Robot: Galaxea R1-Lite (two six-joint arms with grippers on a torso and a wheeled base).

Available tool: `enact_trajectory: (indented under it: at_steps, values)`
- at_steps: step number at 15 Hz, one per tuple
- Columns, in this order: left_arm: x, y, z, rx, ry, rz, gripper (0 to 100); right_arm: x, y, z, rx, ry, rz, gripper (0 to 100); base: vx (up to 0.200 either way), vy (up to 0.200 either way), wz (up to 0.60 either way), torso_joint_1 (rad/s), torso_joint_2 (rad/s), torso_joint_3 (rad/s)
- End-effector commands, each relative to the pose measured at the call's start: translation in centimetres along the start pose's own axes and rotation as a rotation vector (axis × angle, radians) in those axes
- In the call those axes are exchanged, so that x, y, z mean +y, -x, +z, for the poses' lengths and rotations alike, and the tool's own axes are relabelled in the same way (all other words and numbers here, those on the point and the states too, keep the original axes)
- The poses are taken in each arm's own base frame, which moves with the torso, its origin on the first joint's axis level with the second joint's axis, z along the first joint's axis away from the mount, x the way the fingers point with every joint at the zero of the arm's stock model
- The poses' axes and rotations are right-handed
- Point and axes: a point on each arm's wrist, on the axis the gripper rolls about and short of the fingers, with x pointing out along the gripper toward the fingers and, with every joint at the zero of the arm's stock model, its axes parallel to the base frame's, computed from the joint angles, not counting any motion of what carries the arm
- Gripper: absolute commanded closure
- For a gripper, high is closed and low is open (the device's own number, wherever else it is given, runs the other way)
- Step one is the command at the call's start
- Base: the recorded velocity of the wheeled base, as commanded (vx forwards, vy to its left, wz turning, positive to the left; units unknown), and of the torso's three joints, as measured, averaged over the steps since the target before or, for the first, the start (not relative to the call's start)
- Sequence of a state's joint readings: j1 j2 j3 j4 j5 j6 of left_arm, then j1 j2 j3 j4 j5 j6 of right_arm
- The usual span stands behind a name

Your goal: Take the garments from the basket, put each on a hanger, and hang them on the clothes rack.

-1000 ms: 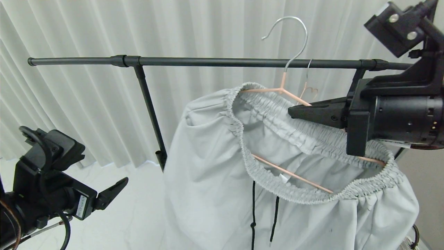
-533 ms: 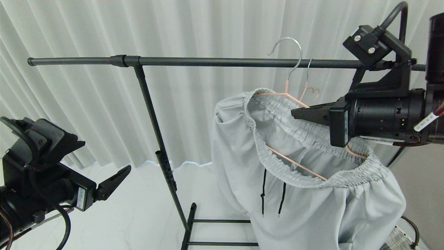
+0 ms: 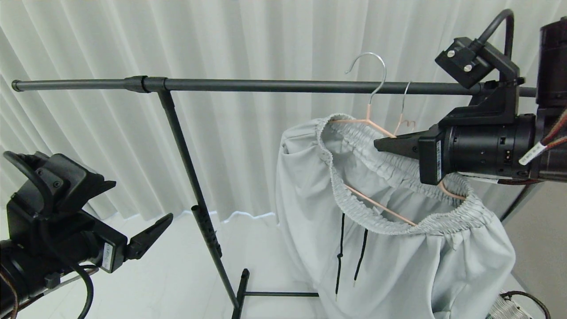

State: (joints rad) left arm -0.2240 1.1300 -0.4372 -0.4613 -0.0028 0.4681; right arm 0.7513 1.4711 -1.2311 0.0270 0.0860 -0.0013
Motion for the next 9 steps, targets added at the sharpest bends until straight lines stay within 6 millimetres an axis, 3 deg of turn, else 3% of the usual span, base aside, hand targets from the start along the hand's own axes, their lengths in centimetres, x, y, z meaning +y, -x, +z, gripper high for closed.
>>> enact_trajectory:
  at_steps: [1, 5, 9]
  values:
    - [0.0, 0.0, 0.0, 0.001, 0.000, -0.001, 0, -0.2, -0.4, -0.2, 0.009, -0.004, -0.004, 100, 0.200, 0.000, 0.00, -0.002, 0.00, 0.002]
    - [-0.2, -0.1, 0.0, -0.001, -0.004, -0.012, 0, -0.3, -1.1, 0.0, 0.010, -0.004, -0.006, 100, 0.200, 0.000, 0.00, 0.002, 0.00, 0.005]
    - [-0.6, 0.2, 0.4, -0.027, -0.090, -0.033, 0, -1.0, -2.2, -0.4, 0.034, -0.038, -0.030, 100, 0.000, 0.000, 0.00, 0.000, 0.00, 0.000]
